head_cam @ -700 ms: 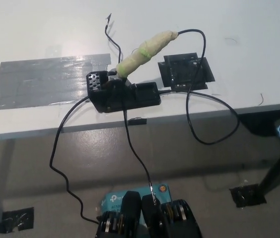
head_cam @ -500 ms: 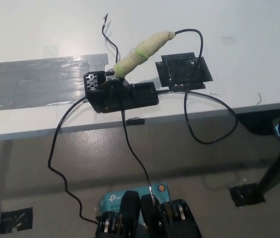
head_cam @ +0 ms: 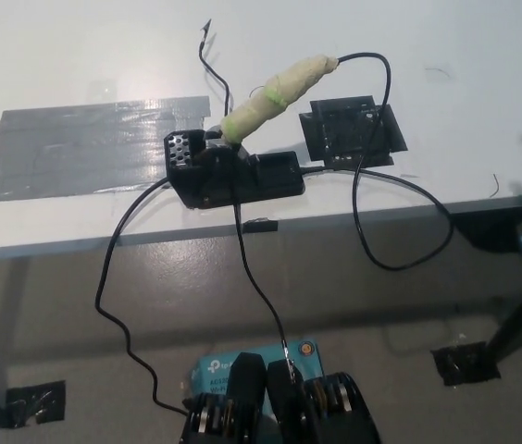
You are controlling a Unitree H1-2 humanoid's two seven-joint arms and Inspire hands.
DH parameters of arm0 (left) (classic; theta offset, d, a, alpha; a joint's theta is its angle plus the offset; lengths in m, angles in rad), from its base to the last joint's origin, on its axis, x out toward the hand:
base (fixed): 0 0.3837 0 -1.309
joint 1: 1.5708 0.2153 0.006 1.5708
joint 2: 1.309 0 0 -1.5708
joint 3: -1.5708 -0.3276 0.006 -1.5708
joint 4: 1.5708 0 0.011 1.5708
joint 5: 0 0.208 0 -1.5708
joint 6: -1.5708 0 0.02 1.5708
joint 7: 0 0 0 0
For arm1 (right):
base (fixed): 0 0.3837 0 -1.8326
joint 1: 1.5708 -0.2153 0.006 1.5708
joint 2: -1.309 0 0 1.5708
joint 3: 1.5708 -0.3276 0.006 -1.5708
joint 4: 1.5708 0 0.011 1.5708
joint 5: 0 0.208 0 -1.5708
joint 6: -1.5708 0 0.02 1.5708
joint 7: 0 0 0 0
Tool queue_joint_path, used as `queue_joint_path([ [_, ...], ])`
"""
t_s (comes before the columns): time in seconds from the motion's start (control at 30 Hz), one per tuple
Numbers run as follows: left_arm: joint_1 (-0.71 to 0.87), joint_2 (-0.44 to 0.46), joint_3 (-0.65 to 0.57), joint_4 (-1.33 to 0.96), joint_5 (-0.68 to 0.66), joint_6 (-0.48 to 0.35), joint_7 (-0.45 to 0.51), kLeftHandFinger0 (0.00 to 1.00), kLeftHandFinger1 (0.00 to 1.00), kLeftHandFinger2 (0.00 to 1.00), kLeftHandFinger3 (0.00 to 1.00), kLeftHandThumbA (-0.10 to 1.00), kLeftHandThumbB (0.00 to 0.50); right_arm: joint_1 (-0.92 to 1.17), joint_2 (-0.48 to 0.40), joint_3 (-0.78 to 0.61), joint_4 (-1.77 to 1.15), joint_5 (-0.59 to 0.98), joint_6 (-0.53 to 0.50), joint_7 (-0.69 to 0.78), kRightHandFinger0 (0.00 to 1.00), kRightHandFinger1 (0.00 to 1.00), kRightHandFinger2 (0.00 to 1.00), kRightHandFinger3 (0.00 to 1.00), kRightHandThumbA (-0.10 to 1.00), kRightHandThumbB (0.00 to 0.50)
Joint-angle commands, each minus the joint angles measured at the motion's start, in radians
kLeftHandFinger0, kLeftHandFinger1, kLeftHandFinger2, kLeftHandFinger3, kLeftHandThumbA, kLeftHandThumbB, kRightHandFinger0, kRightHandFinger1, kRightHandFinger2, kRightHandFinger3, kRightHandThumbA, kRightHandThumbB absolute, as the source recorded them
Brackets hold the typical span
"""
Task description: The robot uses its right hand to grab the soldering gun kept on the middle of the table and pulls it out of its base and keep it on the right side of the base
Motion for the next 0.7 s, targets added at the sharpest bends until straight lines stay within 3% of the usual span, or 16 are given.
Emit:
queue_joint_path([
  [0.0,-0.001,0.035,-0.001,-0.038,0.019,0.01,-0.027,1.0,0.95,1.0,1.0,0.55,0.321,-0.222,0.025,0.175,0.06,-0.152,-0.001,0.052,1.0,1.0,1.0,1.0,0.37,0.227],
  [0.1,-0.001,0.037,-0.002,-0.04,0.026,0.014,-0.031,1.0,0.96,1.0,1.0,0.56,0.318,-0.264,0.044,0.224,0.103,-0.166,-0.025,0.04,1.0,1.0,1.0,1.0,0.34,0.224],
  [0.17,-0.005,0.036,-0.003,-0.039,0.03,0.018,-0.034,1.0,0.96,1.0,1.0,0.56,0.318,-0.319,0.054,0.275,0.172,-0.189,-0.111,0.038,1.0,1.0,1.0,1.0,0.38,0.22],
  [0.2,-0.007,0.038,-0.007,-0.04,0.038,0.024,-0.034,1.0,0.96,1.0,1.0,0.57,0.324,-0.349,0.058,0.299,0.2,-0.209,-0.125,0.038,1.0,1.0,1.0,1.0,0.35,0.222],
  [0.4,-0.001,0.032,0.001,-0.043,0.037,0.025,-0.031,1.0,0.96,1.0,1.0,0.52,0.285,-0.454,0.09,0.373,0.335,-0.248,-0.176,0.043,1.0,1.0,1.0,1.0,0.31,0.247],
  [0.67,-0.017,0.031,-0.021,-0.05,0.062,0.046,-0.042,0.99,0.94,1.0,1.0,0.55,0.317,-0.482,0.11,0.505,0.381,-0.339,-0.223,0.118,1.0,1.0,1.0,1.0,0.34,0.26],
])
